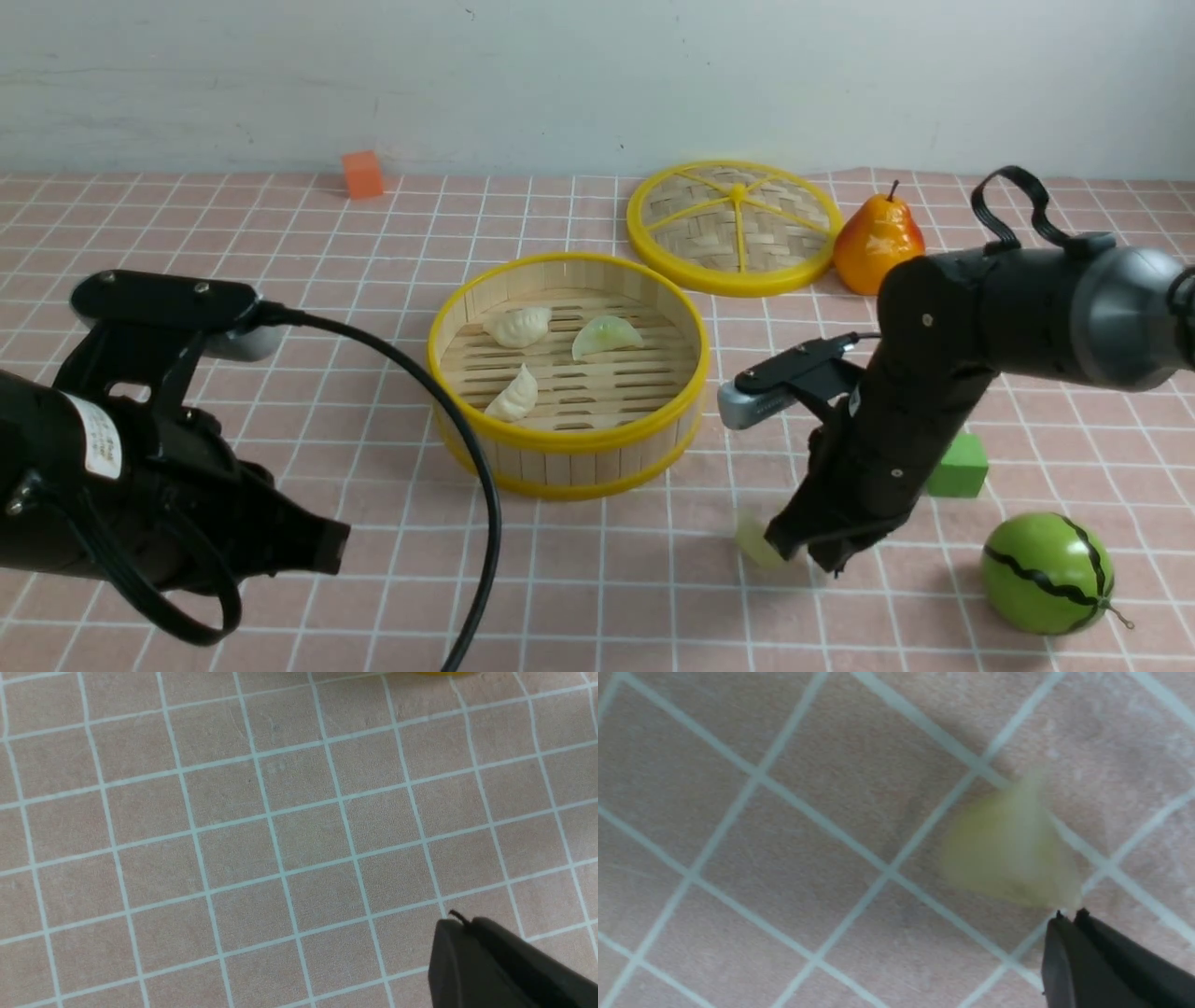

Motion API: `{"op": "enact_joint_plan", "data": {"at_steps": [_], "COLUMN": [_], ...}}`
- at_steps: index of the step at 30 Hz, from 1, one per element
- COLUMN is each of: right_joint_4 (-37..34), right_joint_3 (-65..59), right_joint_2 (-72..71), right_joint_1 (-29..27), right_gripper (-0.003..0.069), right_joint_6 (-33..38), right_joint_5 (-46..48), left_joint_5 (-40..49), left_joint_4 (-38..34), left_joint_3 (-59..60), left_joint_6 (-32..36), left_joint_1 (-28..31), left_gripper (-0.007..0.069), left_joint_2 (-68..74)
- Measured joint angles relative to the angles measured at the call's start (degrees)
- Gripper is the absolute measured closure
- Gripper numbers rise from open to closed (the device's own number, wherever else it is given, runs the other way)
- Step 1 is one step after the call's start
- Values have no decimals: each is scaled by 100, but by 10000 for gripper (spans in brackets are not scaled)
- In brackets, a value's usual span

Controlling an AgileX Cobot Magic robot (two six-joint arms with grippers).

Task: Put the dumplings into the steamer on the table with the pink tablecloth.
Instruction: 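Reach for and grasp a dumpling lying on the table beside the steamer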

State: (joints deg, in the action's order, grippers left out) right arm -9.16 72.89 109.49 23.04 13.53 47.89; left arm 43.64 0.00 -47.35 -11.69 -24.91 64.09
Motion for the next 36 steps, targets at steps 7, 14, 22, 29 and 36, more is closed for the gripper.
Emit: {"op": "enact_joint_plan", "data": {"at_steps": [7, 14, 22, 29, 36], "right_joint_4": [179, -1171, -1617, -1897, -1576], "right_joint_3": [0, 0, 0, 0, 49], "right_joint_2": [-454, -465, -405, 190, 272], "right_joint_1": [0, 34, 48, 92, 54], "right_gripper": [653, 357, 46, 159, 421], "right_joint_6": [212, 955, 2702, 4205, 4579], "right_joint_5": [-23, -327, -714, -486, -513], "left_joint_5": [0, -6, -38, -38, -38], "left_joint_4": [0, 0, 0, 0, 0], "left_joint_3": [0, 0, 0, 0, 0], "left_joint_6": [0, 0, 0, 0, 0], "left_joint_1": [0, 0, 0, 0, 0], "left_gripper": [608, 605, 605, 605, 605], "left_joint_2": [0, 0, 0, 0, 0]}}
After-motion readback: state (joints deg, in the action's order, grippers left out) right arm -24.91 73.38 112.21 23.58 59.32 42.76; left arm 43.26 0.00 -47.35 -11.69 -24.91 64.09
